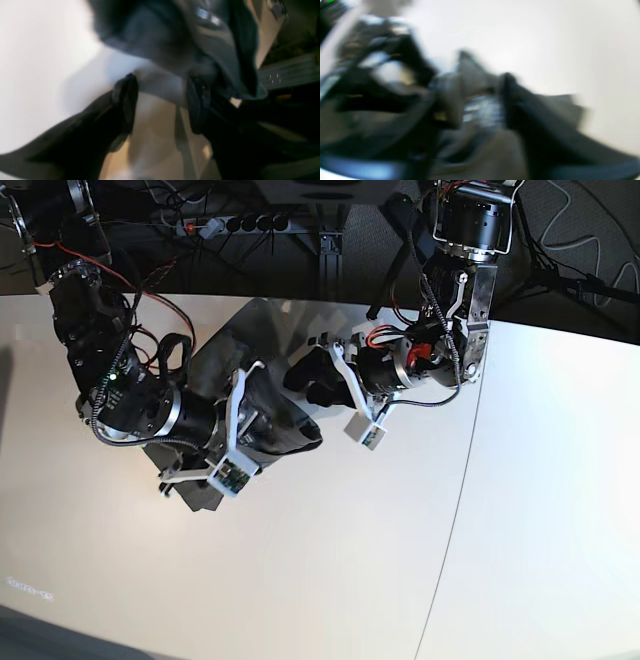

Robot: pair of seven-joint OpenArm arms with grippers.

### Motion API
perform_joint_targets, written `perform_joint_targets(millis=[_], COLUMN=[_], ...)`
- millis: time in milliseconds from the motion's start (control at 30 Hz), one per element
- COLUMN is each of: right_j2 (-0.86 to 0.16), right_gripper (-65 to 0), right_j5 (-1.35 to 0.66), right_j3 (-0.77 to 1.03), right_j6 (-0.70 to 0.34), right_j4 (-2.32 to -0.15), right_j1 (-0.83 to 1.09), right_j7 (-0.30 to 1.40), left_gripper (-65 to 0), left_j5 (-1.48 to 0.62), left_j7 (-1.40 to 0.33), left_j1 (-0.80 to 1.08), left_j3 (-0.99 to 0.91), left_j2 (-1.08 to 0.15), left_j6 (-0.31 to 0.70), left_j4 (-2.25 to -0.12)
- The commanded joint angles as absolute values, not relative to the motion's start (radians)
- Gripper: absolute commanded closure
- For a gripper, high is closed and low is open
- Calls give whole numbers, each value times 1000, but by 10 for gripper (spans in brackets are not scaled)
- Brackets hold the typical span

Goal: Fold the T-shirt properly
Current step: 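Grasp the bundle with both grippers and fold it over once more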

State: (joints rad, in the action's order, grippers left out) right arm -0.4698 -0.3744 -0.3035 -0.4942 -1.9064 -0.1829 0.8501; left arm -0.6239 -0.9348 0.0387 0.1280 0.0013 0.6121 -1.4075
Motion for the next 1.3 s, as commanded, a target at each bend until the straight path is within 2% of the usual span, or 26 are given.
perform_joint_targets(millis=[0,33,100,133,167,233,333,433,533,700,867,1067,1267], right_j2=[-478,-478,-479,-479,-479,-478,-444,-383,-325,-251,-229,-262,-308], right_gripper=[-27,0,0,0,0,0,0,0,0,0,0,0,0], right_j5=[-366,-350,-340,-340,-340,-340,-340,-348,-347,-328,-318,-345,-431], right_j3=[-269,-243,-197,-181,-170,-163,-164,-164,-164,-164,-178,-186,-186], right_j6=[-523,-523,-521,-520,-520,-519,-520,-520,-521,-524,-525,-524,-525], right_j4=[-1922,-1919,-1902,-1884,-1859,-1792,-1649,-1475,-1315,-1124,-1075,-1075,-1075], right_j1=[-209,-215,-236,-250,-265,-303,-378,-462,-529,-615,-623,-622,-620], right_j7=[811,796,784,781,774,738,703,703,703,707,722,787,833], left_gripper=[-308,-232,-63,-14,0,0,0,0,0,0,0,0,0], left_j5=[-572,-590,-608,-613,-630,-690,-812,-849,-816,-646,-540,-498,-431], left_j7=[-987,-987,-982,-976,-977,-992,-1049,-1055,-1050,-960,-912,-854,-772], left_j1=[40,41,50,57,63,76,103,135,149,150,147,93,20], left_j3=[102,83,46,28,14,1,23,107,252,461,519,519,517], left_j2=[-23,-36,-63,-76,-88,-114,-136,-130,-97,-12,77,154,157], left_j6=[588,588,588,600,631,691,698,698,698,698,698,698,698], left_j4=[-1417,-1433,-1490,-1529,-1571,-1654,-1736,-1779,-1795,-1795,-1781,-1675,-1536])
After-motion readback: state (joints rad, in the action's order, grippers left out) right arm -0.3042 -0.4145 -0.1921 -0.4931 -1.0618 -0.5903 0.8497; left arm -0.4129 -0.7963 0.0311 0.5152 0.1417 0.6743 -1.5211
